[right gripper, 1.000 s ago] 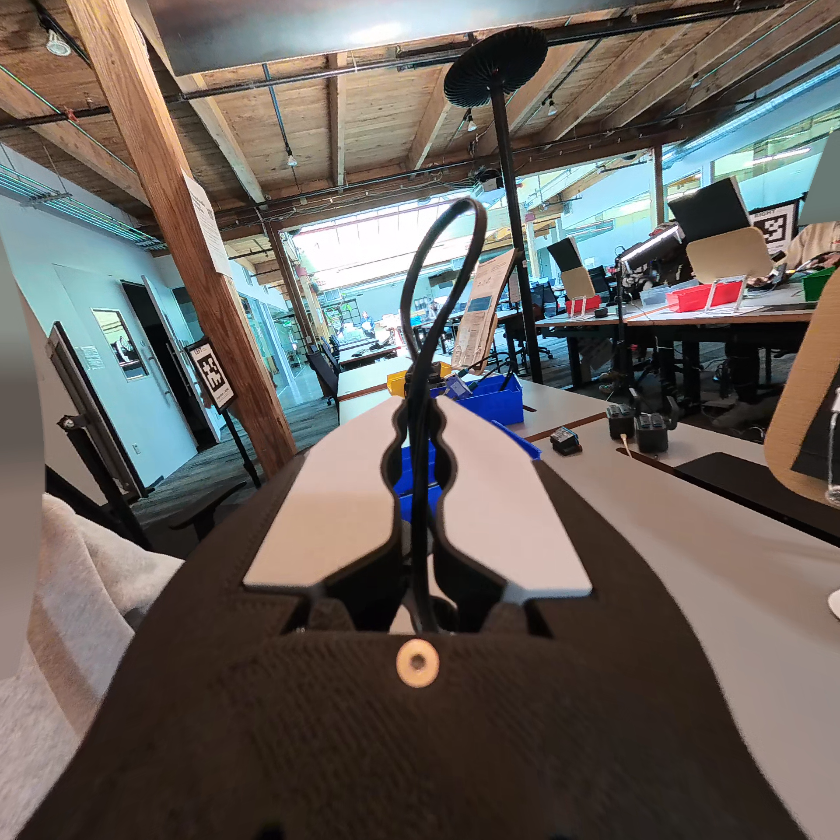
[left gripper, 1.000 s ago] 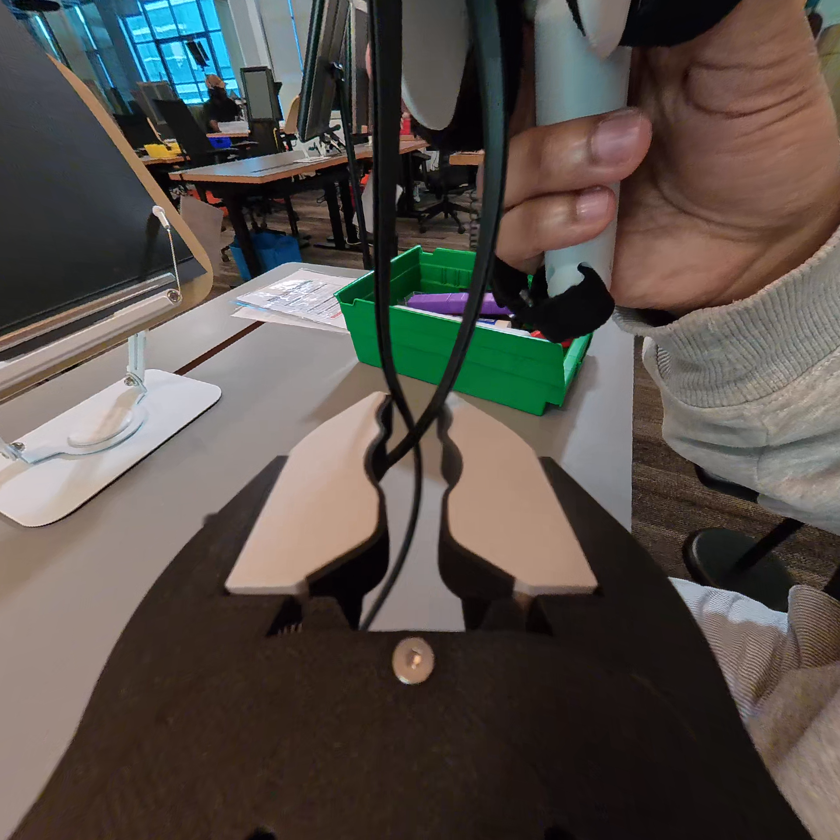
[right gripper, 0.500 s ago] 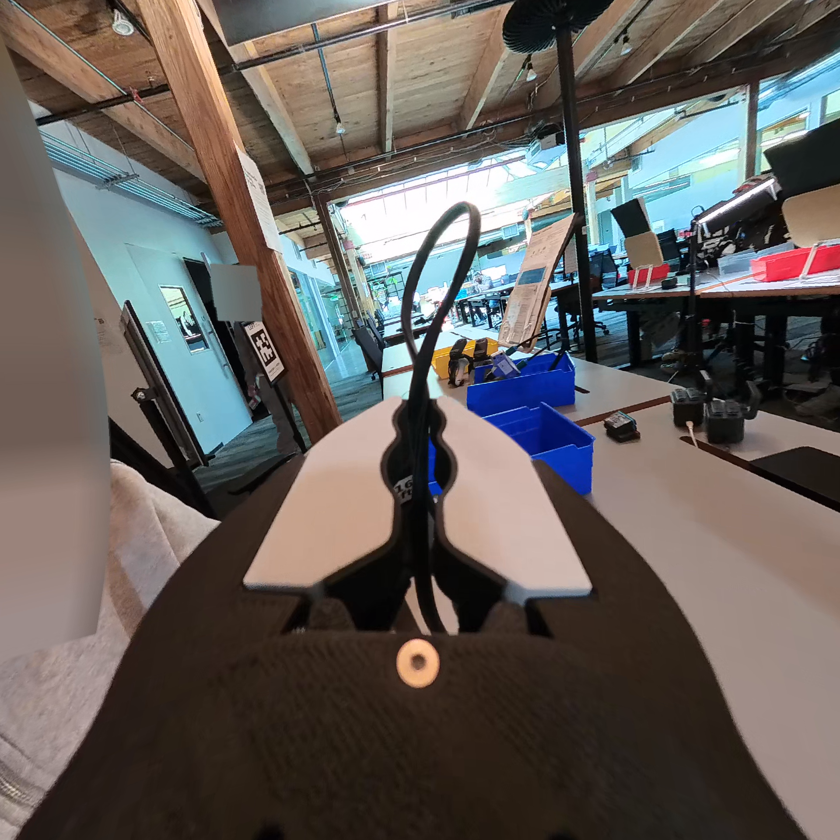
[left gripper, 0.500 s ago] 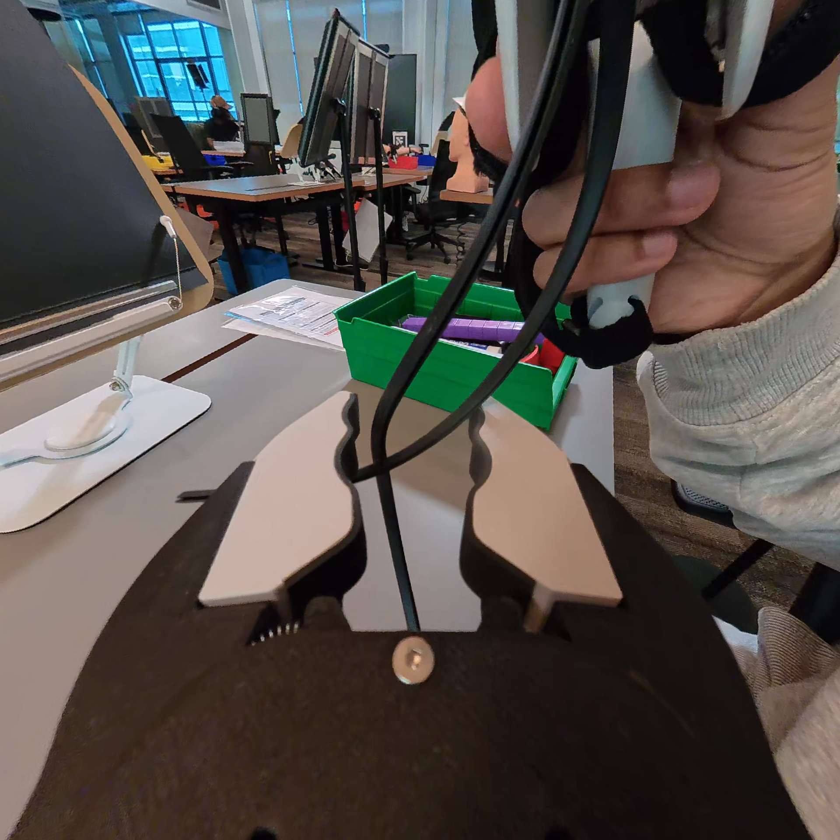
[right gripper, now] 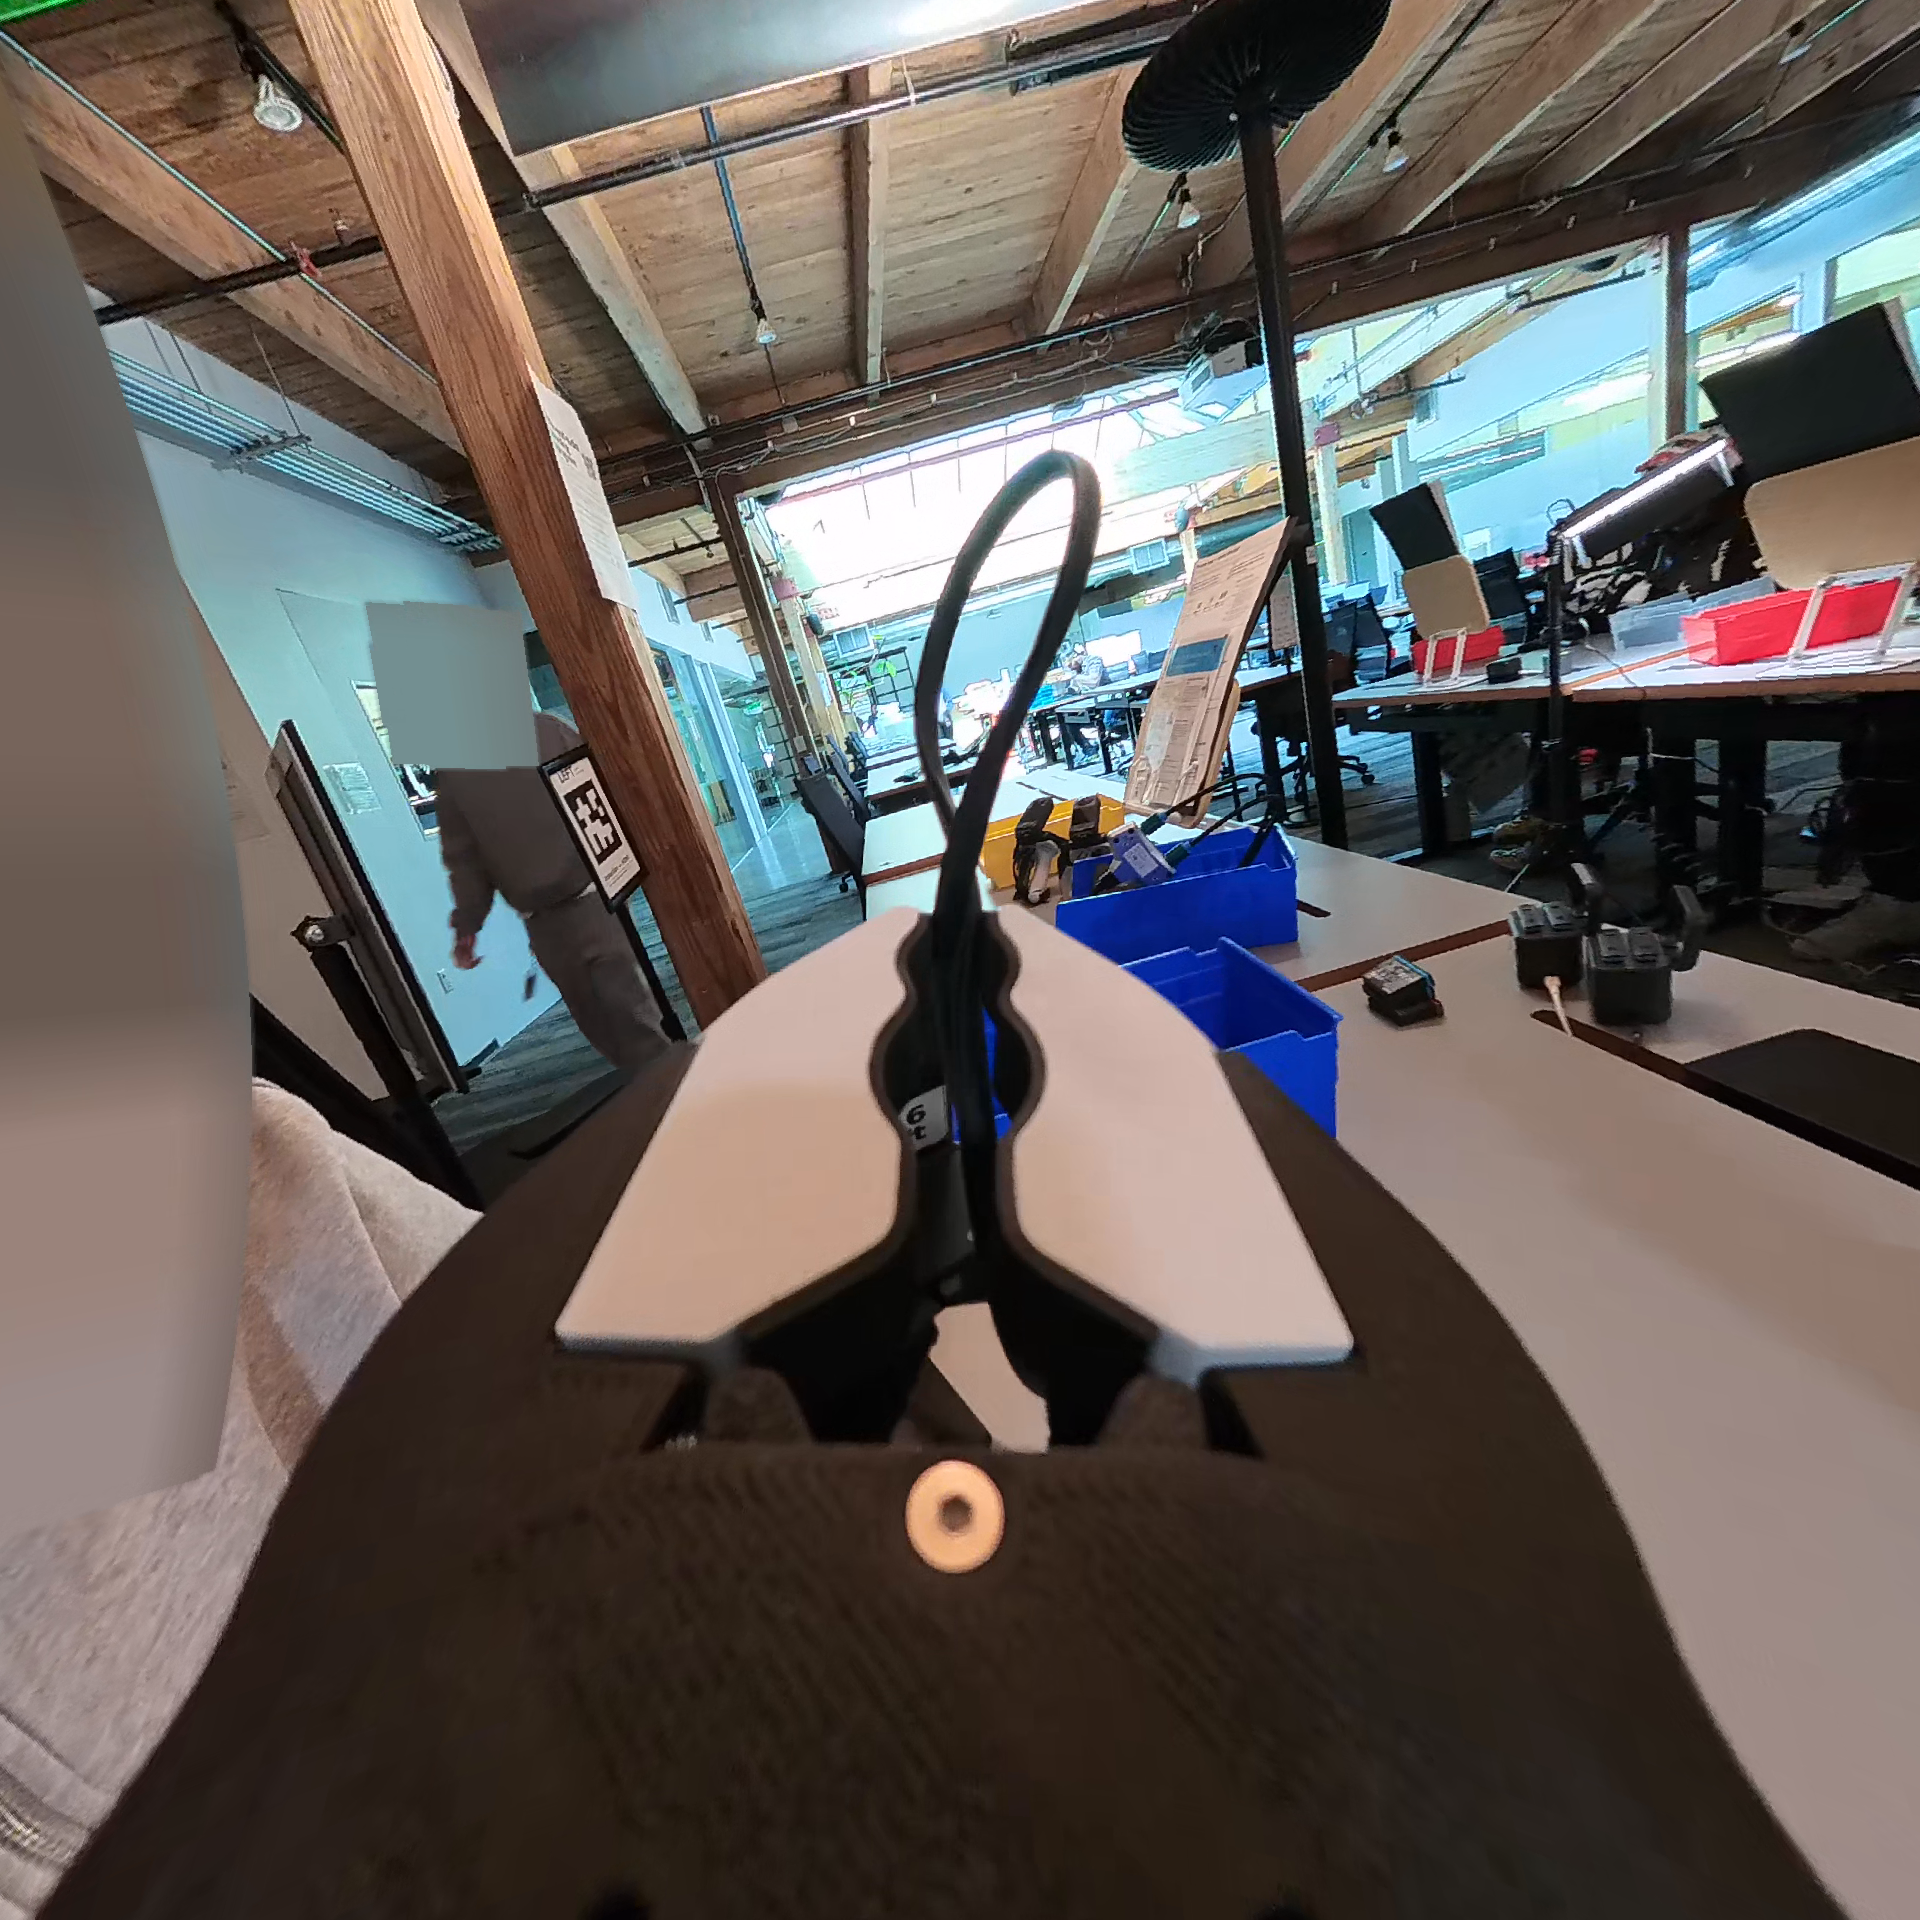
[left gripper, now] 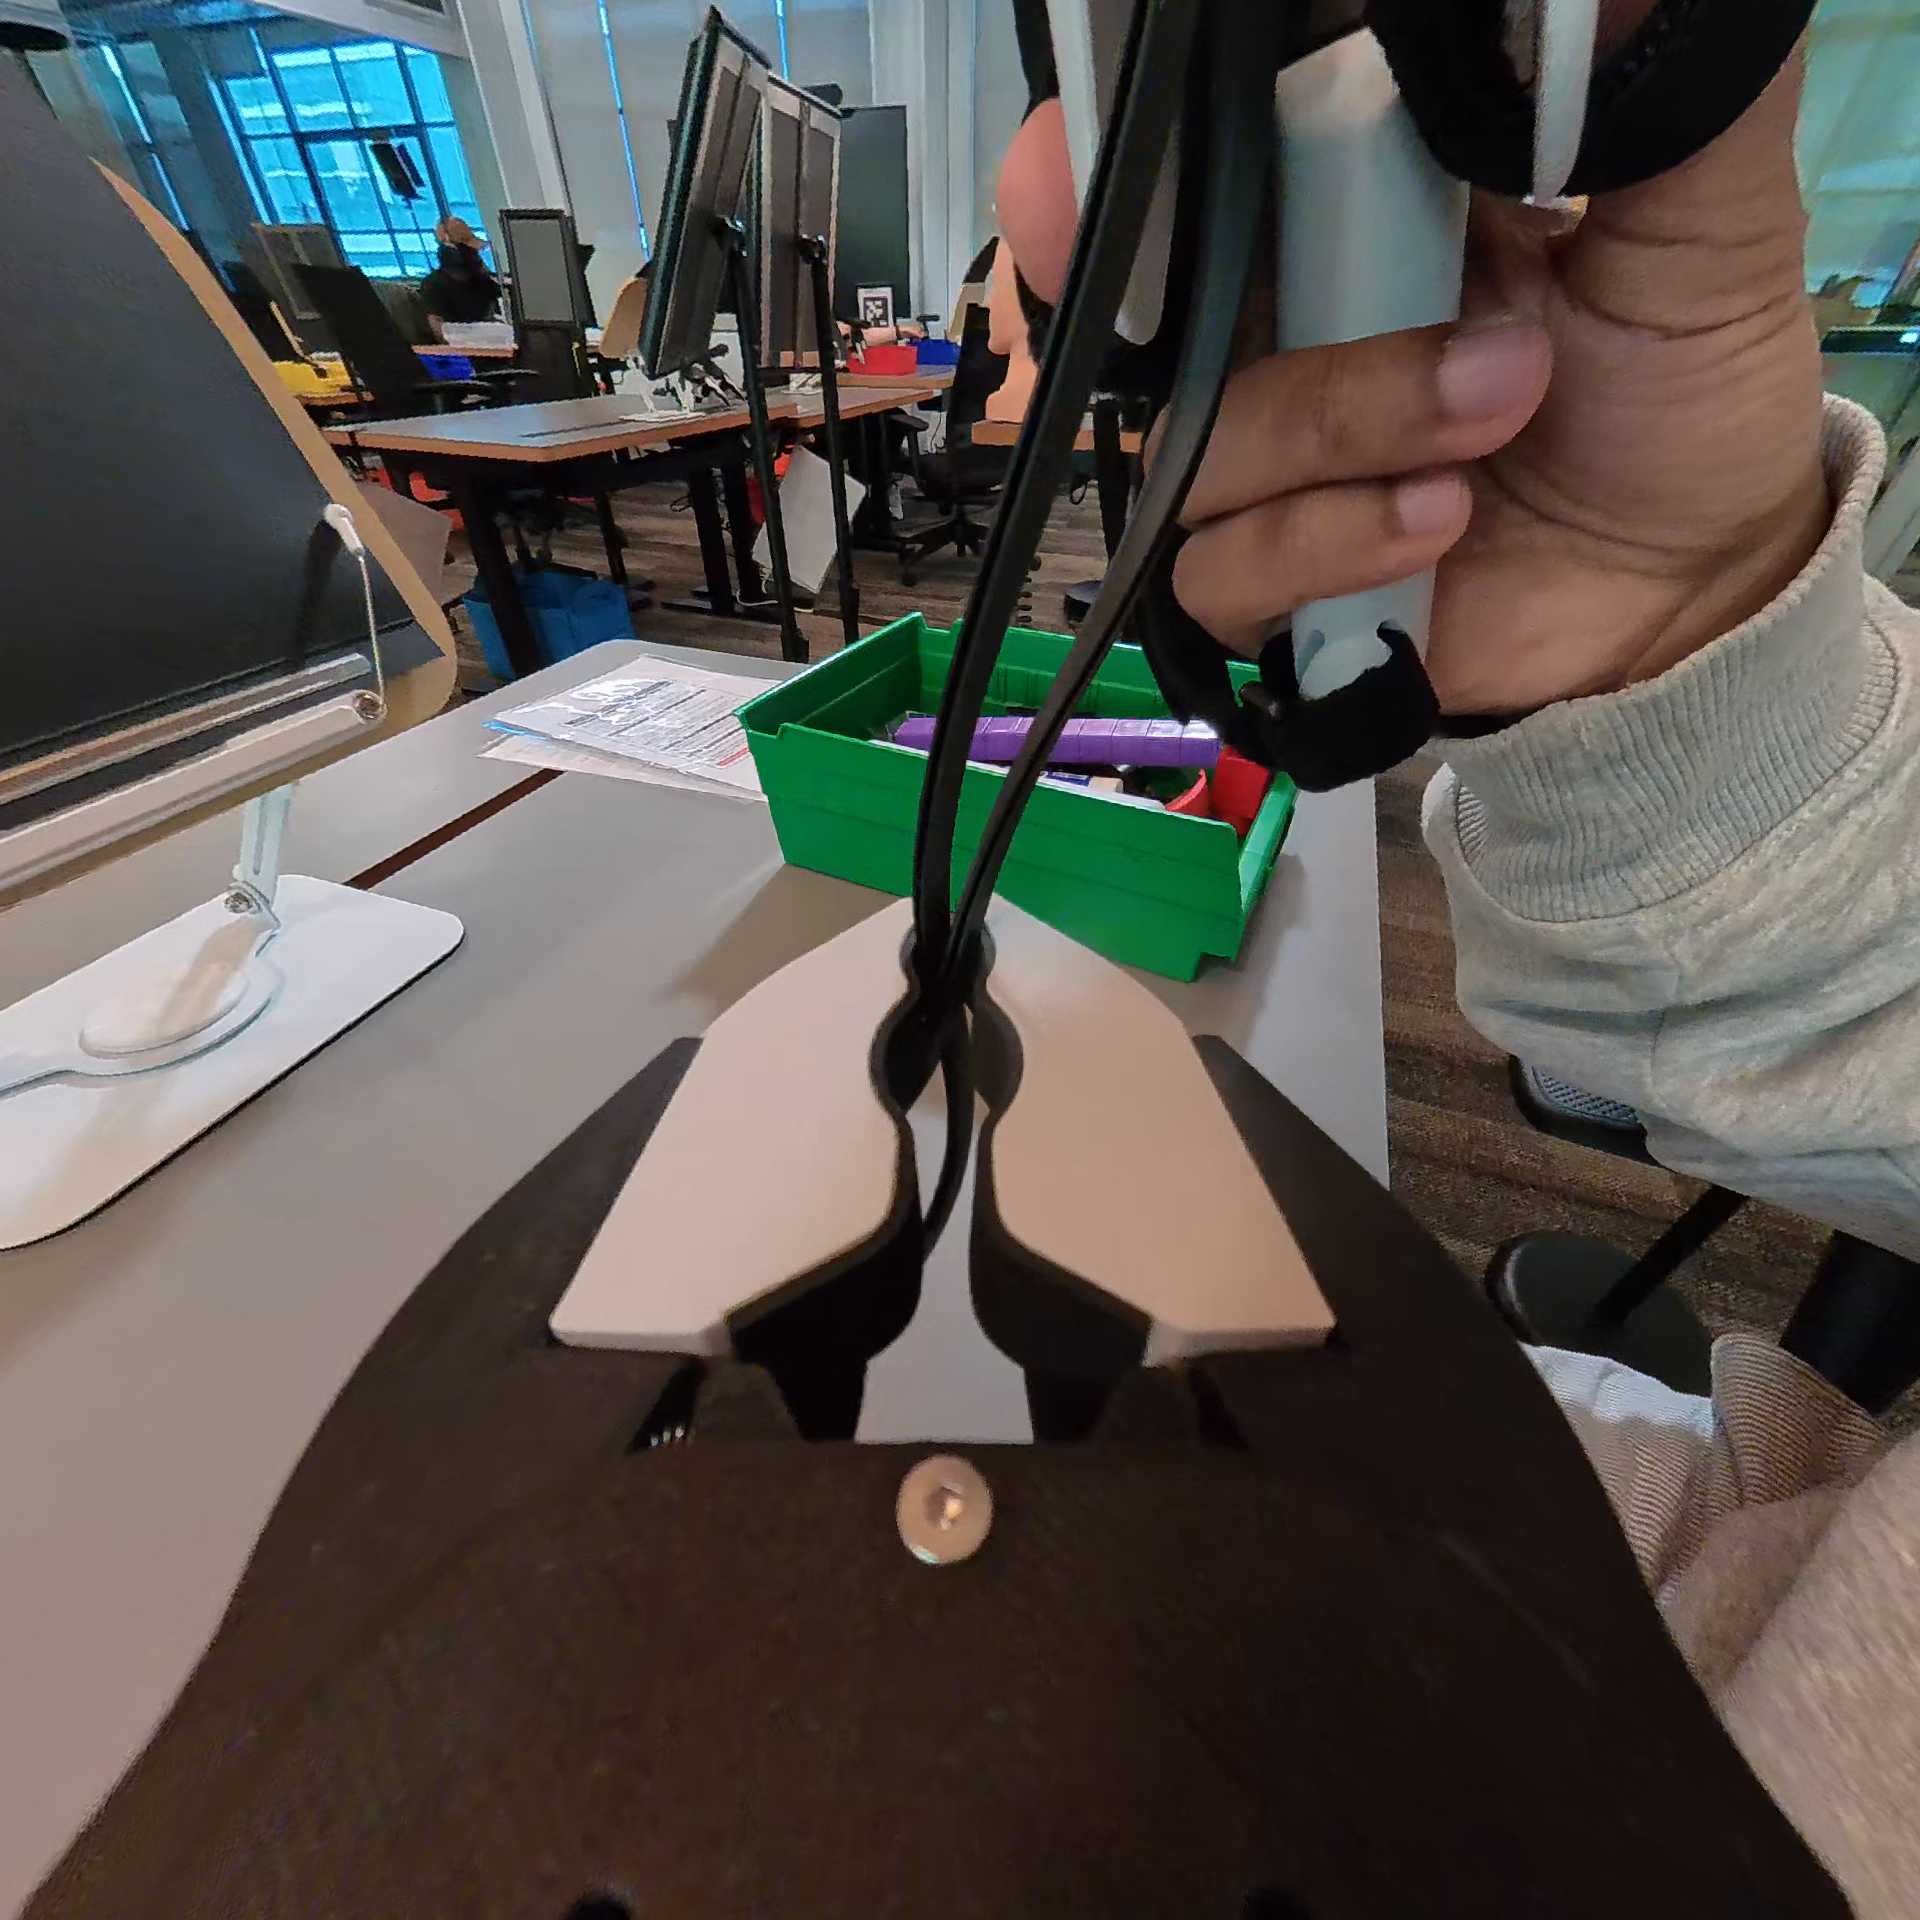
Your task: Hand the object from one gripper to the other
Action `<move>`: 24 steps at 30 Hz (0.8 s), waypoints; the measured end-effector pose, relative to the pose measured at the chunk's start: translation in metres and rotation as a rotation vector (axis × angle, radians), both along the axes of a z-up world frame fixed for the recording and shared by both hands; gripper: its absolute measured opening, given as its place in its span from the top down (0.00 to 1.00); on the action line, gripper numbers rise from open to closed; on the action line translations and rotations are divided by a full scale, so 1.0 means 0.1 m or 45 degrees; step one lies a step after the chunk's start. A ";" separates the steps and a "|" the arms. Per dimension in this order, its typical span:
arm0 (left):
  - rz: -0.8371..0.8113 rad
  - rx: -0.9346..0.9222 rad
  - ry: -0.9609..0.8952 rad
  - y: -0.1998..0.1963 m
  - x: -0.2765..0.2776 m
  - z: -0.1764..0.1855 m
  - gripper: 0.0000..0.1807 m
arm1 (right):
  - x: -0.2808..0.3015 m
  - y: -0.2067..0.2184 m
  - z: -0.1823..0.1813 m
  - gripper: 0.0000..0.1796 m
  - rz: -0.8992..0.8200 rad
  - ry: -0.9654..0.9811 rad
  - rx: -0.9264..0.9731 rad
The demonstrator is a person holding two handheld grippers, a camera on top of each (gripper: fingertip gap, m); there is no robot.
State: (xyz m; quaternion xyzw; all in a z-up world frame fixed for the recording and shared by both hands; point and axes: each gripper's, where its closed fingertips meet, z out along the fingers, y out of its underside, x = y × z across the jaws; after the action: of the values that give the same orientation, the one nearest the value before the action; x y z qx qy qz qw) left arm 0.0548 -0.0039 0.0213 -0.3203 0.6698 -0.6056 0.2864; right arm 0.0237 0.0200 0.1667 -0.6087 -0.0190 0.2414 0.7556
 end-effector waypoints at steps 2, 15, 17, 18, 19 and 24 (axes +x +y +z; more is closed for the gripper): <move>-0.018 -0.016 0.013 0.00 -0.01 0.01 0.98 | 0.03 -0.01 0.00 0.95 -0.012 0.008 0.005; -0.133 -0.089 0.136 -0.04 -0.11 0.09 0.98 | 0.98 0.01 -0.53 0.79 -0.234 0.324 -0.175; -0.159 -0.176 0.184 -0.01 -0.13 0.14 0.98 | 1.09 -0.01 -0.59 0.75 -0.237 0.400 -0.177; -0.175 -0.234 0.209 0.02 -0.13 0.16 0.98 | 1.12 -0.03 -0.59 0.75 -0.242 0.422 -0.162; -0.190 -0.304 0.236 0.05 -0.13 0.19 0.98 | 1.15 -0.04 -0.58 0.75 -0.248 0.432 -0.145; -0.291 -0.783 0.338 0.31 -0.12 0.39 1.00 | 1.00 -0.02 -0.49 0.76 -0.214 0.290 -0.130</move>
State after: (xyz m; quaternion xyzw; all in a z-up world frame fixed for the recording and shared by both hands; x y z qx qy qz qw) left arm 0.0428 0.0272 0.0599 -0.3905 0.5190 -0.7602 0.0172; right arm 0.1236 0.0177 0.1173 -0.6146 0.1300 0.2454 0.7383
